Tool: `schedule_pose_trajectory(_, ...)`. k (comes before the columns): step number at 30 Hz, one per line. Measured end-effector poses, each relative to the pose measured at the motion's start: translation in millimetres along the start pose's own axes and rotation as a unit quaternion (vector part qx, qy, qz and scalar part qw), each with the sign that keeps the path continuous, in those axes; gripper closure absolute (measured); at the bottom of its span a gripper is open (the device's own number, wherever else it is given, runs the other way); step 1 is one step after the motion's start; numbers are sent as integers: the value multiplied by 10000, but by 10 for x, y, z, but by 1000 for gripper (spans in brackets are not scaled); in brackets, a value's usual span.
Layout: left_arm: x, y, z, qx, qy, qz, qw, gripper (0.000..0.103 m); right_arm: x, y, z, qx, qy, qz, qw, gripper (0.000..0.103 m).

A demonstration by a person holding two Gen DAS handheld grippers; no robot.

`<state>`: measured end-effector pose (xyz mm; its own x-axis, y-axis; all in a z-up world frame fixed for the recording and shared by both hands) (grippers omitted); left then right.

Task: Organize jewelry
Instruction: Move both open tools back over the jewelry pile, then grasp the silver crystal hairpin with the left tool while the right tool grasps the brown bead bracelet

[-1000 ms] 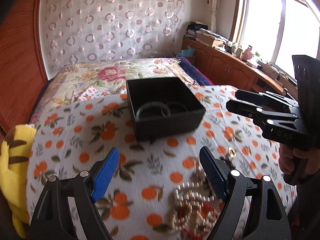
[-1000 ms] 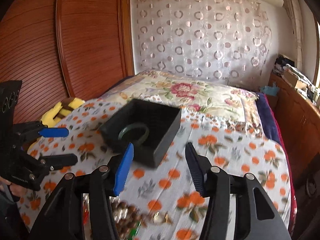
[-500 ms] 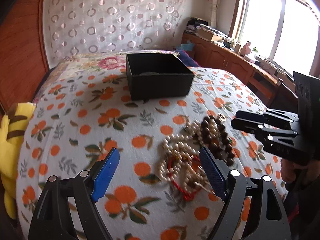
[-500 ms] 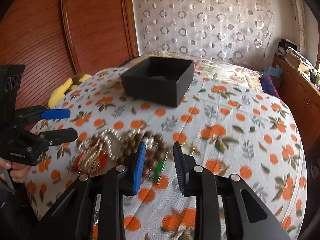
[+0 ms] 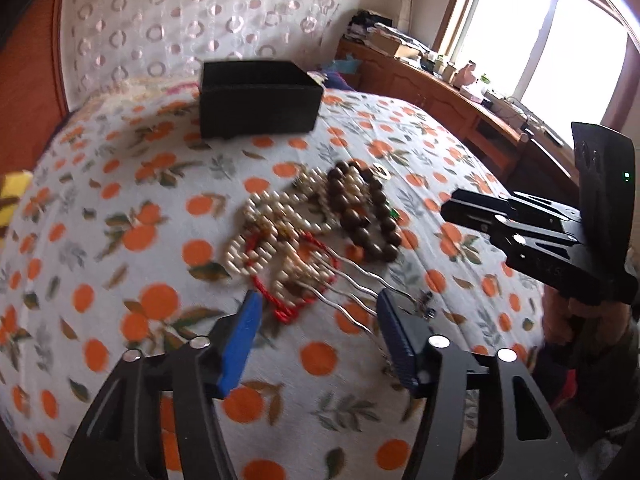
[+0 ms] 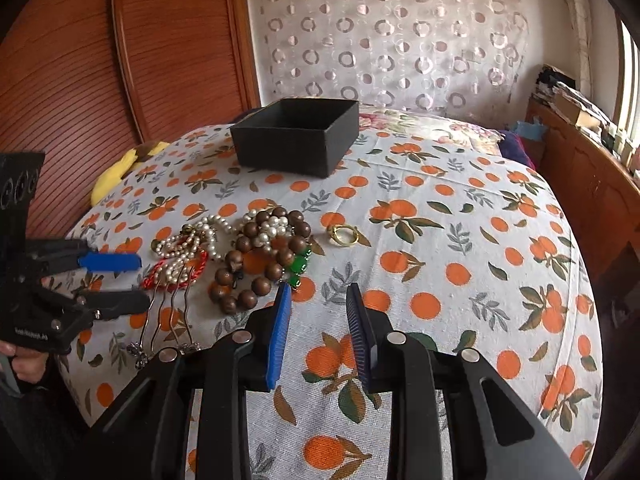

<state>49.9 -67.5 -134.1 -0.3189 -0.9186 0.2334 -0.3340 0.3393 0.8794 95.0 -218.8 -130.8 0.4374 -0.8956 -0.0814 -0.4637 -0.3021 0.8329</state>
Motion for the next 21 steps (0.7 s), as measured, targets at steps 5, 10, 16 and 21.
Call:
schedule_pose_trajectory(5,41,-31,20,9,101,74,9999,62,10,0,9,-11,-16,-2,10000,72)
schedule_pose_trajectory(10,110,-68,14,-90,125,249,9996,77,22,14,22,6,-28,10,10000,72)
schedule_pose_trajectory(16,135,-112,-41,-109,148,214,9996,77,34,29,36,28,-37,-1,10000,72)
schedule_pose_trajectory(21,99,-150,-126,-57,232,302,9993,82,12,15,51,16,-24,-24,10000,72)
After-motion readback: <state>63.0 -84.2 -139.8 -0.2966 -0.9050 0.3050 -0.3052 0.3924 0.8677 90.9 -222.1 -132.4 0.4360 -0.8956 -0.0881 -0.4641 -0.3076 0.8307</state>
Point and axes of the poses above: each gripper's, at about its wrist camera, not at the fingertips, and y roughly against the way its jaws point, x to its right, z to its underside, the point moved 7 cm from there along -y, roughly the way its jaws point, and after that the axes turned 14 degrees about -x, right-handed, at the moved point
